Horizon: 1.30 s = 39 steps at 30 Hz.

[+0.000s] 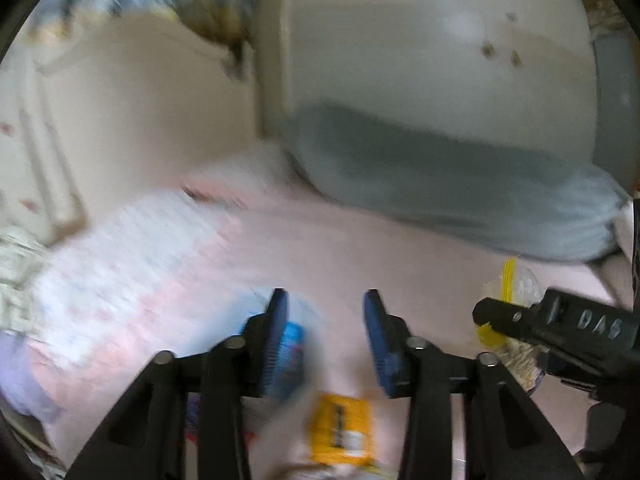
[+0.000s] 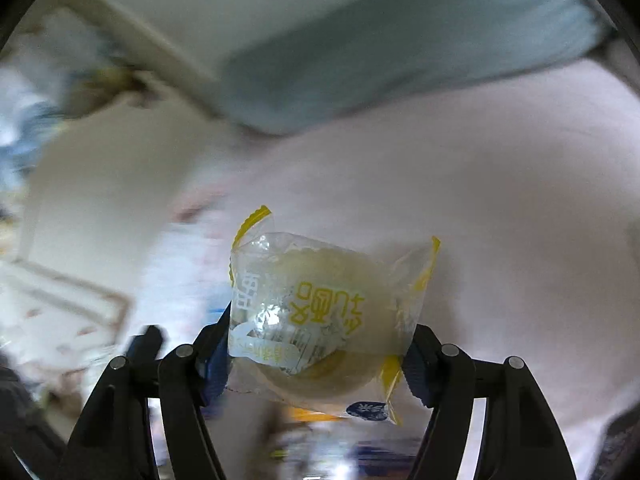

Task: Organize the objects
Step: 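Close the right gripper on the bun packet and lift it, then carry the bun packet into the white bin and open the right gripper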

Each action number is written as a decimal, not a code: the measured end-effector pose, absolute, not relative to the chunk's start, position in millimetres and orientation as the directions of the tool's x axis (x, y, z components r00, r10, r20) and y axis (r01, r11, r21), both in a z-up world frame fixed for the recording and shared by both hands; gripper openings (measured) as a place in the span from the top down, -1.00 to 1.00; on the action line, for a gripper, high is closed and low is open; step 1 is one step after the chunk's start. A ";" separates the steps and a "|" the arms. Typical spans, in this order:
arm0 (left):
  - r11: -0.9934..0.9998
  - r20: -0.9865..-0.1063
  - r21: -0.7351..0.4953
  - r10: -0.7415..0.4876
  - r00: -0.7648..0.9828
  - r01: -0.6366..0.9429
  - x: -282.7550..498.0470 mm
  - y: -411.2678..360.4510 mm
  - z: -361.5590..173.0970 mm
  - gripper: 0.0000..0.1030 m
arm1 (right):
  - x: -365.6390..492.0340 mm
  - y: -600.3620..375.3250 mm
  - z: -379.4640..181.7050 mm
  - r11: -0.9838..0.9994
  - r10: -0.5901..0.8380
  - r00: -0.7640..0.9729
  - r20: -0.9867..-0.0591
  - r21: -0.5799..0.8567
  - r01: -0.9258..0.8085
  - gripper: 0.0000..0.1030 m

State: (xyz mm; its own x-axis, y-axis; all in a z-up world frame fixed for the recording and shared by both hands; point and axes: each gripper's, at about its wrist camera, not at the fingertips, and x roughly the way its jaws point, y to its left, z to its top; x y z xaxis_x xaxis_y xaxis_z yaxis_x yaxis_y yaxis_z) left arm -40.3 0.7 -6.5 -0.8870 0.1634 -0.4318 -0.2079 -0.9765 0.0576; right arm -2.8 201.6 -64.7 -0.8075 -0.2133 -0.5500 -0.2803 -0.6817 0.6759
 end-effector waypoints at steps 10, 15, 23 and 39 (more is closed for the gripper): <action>-0.997 -0.514 -0.034 -0.036 -0.857 0.062 -27.5 -96.5 -3.7 -0.70 | -74.1 109.1 -70.5 -0.699 -0.423 -0.742 -0.520 0.708 -0.098 -0.35; -0.979 -0.595 0.047 -0.186 -0.782 0.197 -46.5 -117.0 -20.1 -0.68 | -99.5 76.8 -73.1 -0.673 -0.525 -0.676 -0.517 0.738 -0.042 -0.41; -0.988 -0.705 -0.043 -0.075 -0.705 0.148 -56.7 -138.8 -37.0 -0.67 | -110.4 57.4 -85.3 -0.651 -0.565 -0.606 -0.560 0.754 -0.090 -0.46; -0.956 -0.711 0.141 -0.278 -0.646 0.257 -69.1 -128.2 -60.0 -0.58 | -102.5 52.2 -114.7 -0.249 -0.880 -0.408 -0.242 0.968 -0.036 -0.50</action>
